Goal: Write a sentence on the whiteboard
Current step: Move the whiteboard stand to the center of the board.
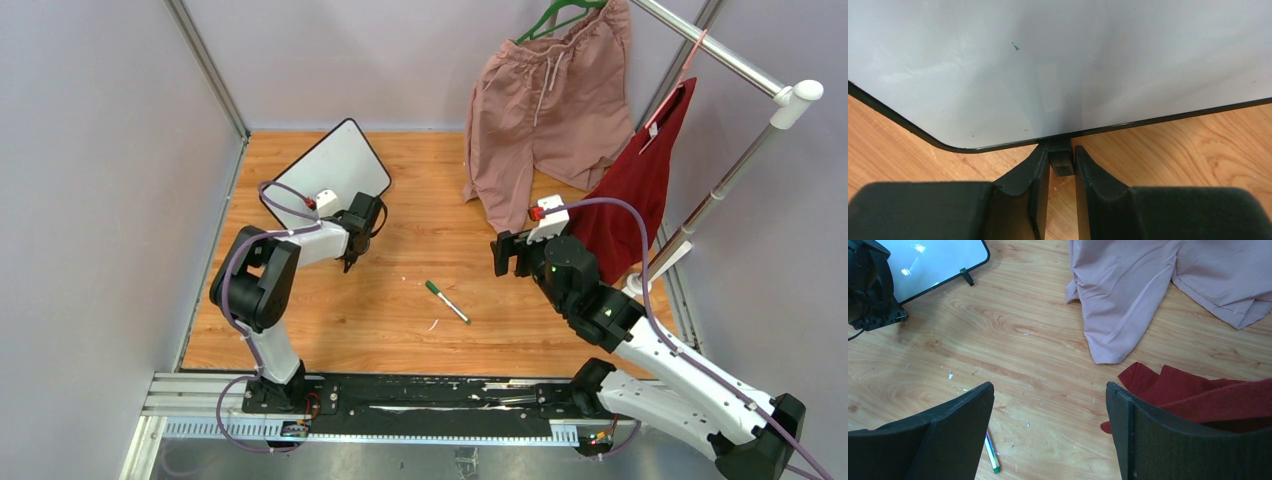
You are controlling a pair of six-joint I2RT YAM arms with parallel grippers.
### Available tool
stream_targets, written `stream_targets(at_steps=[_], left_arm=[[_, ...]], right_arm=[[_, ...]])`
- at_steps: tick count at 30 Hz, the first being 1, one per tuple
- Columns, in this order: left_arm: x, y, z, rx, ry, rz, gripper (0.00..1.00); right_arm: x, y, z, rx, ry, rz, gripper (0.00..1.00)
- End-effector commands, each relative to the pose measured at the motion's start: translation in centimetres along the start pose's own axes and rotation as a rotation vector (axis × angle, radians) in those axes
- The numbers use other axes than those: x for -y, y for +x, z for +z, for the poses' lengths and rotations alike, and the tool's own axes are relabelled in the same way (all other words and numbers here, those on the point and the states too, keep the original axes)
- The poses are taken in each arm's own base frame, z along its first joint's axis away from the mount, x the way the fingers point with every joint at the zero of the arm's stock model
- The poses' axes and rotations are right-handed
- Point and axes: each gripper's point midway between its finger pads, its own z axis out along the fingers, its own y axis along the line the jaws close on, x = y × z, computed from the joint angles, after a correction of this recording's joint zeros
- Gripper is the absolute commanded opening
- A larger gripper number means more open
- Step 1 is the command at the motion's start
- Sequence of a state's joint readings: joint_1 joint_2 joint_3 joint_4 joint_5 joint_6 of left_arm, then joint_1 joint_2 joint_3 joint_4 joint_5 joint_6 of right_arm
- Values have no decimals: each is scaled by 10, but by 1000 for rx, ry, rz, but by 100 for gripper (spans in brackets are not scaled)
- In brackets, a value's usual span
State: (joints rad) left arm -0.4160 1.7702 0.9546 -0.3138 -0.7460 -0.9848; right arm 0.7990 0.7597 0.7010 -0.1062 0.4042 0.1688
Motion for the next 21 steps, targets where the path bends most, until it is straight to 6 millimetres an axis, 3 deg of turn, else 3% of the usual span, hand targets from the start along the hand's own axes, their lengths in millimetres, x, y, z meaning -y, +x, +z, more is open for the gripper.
stream_targets(at_steps=[1,21], left_arm=[[14,25,-13,-72,111,87,0],[45,56,-49,-110,377,300,0]], right_arm=[[-1,4,-3,-4,-3,6,85],[-3,6,-10,-9,-24,28,85]])
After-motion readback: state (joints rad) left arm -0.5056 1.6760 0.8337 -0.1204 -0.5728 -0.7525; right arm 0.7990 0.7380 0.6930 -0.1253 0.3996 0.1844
